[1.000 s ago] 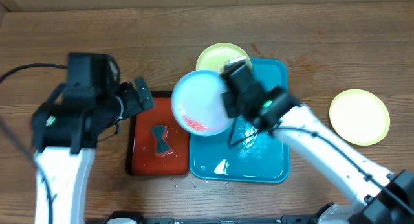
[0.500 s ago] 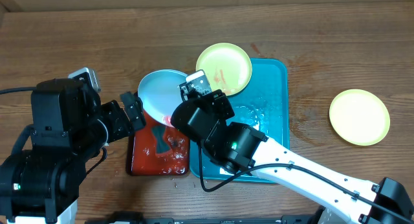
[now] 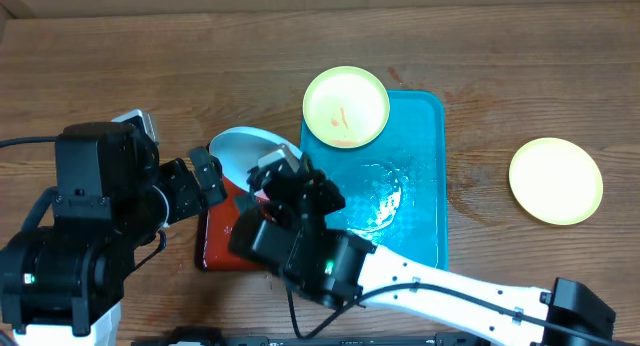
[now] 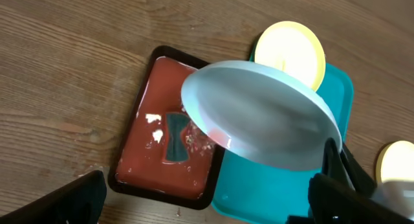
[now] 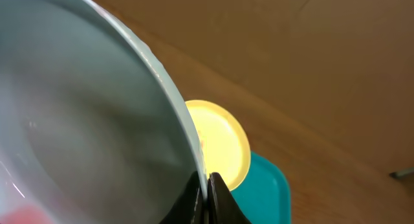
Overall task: Clean dirty plates on tray and stack at the side
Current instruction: 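Lift the white plate with the right gripper and tilt it over the red tray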
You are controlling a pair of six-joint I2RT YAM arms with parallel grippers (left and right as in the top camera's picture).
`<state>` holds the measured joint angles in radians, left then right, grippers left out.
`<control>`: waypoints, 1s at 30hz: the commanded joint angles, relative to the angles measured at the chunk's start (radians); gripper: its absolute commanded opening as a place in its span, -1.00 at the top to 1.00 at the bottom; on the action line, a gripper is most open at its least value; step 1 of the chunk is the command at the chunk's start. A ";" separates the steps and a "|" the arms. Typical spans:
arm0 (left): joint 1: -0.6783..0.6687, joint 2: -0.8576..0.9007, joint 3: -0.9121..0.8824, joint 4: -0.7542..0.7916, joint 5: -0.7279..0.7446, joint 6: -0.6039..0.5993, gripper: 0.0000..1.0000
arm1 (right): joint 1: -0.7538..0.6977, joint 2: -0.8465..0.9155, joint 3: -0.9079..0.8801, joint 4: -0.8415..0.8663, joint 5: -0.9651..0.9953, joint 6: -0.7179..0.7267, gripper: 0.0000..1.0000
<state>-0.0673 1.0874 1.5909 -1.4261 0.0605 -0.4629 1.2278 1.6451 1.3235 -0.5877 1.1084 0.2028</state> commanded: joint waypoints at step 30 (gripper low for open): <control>0.004 0.177 0.013 -0.002 0.024 0.006 -1.00 | 0.030 -0.006 0.012 0.007 0.139 -0.044 0.92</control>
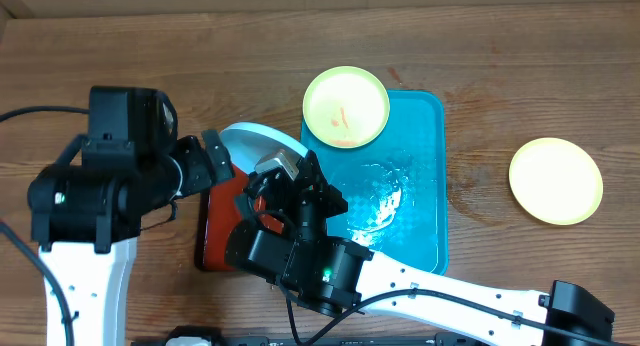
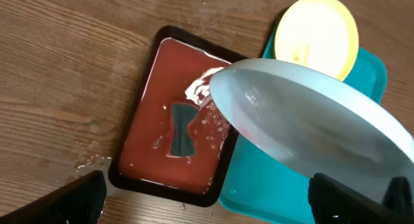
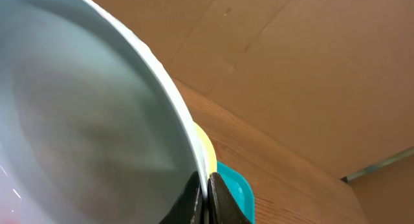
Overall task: Clean dirty plates on tray and stack at the side
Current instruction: 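Lift the white plate with the right gripper and tilt it over the red tray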
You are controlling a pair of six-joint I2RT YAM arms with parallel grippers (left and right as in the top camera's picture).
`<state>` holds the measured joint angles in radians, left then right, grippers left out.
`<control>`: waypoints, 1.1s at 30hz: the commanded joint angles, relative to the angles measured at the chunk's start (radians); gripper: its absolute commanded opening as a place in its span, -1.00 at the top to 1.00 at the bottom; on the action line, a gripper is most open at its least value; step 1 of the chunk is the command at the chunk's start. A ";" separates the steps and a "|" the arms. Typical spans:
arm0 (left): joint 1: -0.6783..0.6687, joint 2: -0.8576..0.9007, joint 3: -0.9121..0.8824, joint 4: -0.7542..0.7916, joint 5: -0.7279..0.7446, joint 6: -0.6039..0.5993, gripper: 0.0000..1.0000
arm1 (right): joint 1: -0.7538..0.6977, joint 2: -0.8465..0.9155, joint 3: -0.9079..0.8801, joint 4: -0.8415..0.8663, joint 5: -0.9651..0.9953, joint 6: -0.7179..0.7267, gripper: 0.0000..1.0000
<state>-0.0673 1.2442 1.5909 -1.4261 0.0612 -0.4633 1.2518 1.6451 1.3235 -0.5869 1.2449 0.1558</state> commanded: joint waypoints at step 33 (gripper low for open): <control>0.005 -0.368 0.022 -0.137 -0.072 0.075 -1.00 | 0.006 -0.006 0.011 -0.019 0.007 0.003 0.92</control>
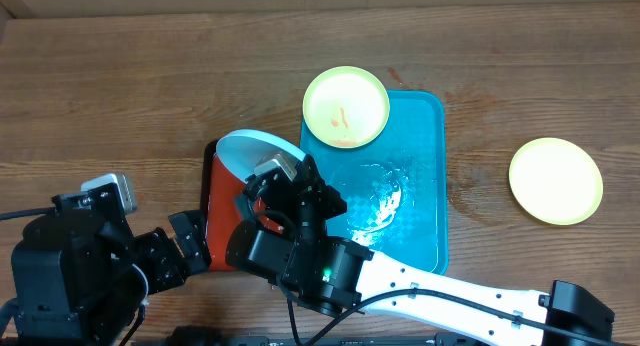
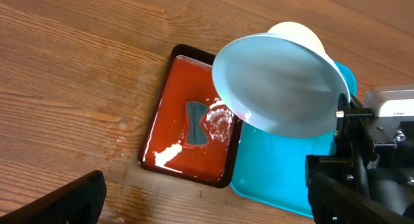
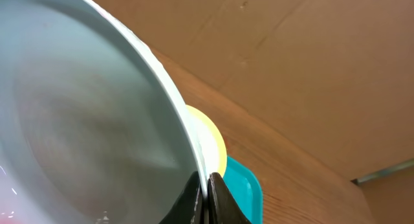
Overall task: Clean dirty plates on tray and stack at the side
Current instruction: 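Lift the white plate with the right gripper and tilt it over the red tray, then carry the white plate right and stack it on the yellow plate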
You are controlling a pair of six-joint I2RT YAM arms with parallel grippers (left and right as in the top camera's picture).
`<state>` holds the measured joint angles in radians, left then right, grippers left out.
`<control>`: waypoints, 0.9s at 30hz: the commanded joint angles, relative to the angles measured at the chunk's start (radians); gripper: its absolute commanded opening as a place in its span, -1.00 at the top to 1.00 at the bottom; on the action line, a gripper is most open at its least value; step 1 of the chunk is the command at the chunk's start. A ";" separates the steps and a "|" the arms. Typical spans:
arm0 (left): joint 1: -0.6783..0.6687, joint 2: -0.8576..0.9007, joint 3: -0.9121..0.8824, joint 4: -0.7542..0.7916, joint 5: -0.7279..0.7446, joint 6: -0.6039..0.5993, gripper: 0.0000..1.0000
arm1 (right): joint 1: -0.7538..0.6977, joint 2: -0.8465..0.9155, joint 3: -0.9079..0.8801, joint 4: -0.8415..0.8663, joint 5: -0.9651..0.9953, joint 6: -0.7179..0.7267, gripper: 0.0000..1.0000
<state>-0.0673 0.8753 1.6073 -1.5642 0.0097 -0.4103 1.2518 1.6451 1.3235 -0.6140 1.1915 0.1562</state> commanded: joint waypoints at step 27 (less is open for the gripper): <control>0.005 0.000 0.005 0.000 -0.020 0.022 -1.00 | -0.575 -0.208 0.084 -0.132 -1.151 0.402 0.93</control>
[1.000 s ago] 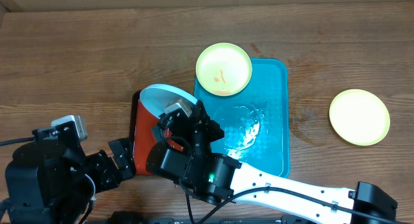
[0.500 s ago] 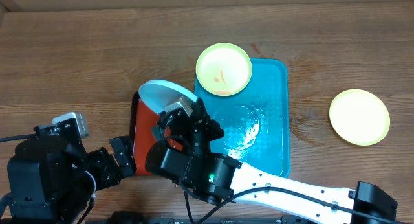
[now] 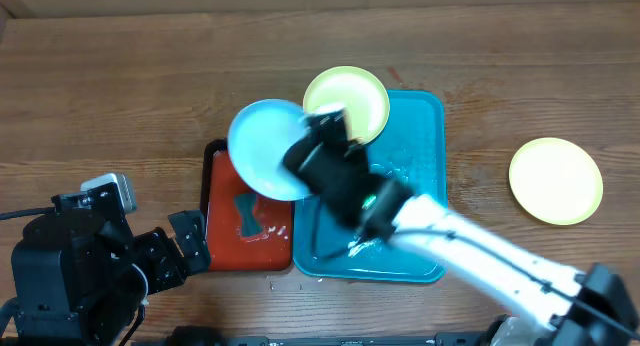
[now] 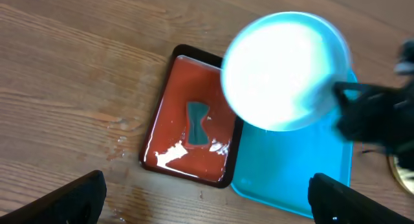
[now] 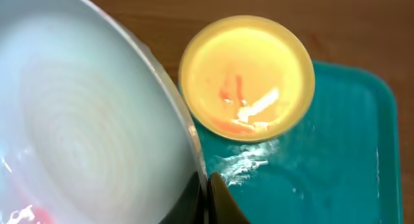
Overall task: Clean dirty plates on tray and stack at the side
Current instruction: 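Carry the white plate right and stack it on the yellow plate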
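Observation:
A light blue plate [image 3: 262,151] hangs over the far end of the red tray [image 3: 222,248], with my right gripper [image 5: 207,193] shut on its rim; the plate's face [image 5: 77,133] fills the left of the right wrist view. A dirty yellow plate [image 3: 355,94] with orange and white scraps [image 5: 246,101] sits on the far left corner of the teal tray [image 3: 410,236]. A dark sponge [image 4: 198,123] lies in the wet red tray. My left gripper [image 4: 207,204] is open at the front left, well short of both trays, with nothing in it.
A clean yellow plate [image 3: 556,181] lies on the table at the right side. Water lies on the teal tray [image 5: 323,179], and drops spot the wood [image 4: 119,140] left of the red tray. My right arm [image 3: 470,251] crosses the teal tray's front.
My right gripper has turned the blue plate from steeply tilted over the red tray to nearly level and higher, and the right arm now reaches in from further right. The left arm has not moved.
The blue plate was held tilted over the red tray by my right gripper, with the open left gripper close beside it. The left gripper then stood at the plate's left edge, then back at the front left. Now the plate is held nearly level.

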You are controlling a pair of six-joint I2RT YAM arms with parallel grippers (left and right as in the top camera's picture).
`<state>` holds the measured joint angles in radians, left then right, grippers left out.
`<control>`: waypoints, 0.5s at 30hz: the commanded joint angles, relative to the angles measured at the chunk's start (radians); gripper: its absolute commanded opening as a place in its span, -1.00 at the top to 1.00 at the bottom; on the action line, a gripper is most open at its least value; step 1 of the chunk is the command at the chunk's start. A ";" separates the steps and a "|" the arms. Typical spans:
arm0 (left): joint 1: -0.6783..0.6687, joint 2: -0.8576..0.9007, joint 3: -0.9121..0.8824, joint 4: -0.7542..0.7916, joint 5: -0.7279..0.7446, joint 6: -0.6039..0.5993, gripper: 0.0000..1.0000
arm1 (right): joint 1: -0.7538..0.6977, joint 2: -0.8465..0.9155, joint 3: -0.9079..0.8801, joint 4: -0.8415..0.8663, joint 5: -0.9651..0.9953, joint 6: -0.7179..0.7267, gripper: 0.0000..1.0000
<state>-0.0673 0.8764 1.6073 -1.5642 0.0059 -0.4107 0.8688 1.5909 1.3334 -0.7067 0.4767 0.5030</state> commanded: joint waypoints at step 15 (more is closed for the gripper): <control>0.005 -0.001 0.005 0.000 -0.016 0.022 -0.99 | -1.458 -0.093 0.080 -0.444 -0.570 0.066 0.92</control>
<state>-0.0673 0.8764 1.6073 -1.5642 0.0029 -0.4103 -0.4847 1.4307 1.4097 -1.1343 -0.0540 0.5686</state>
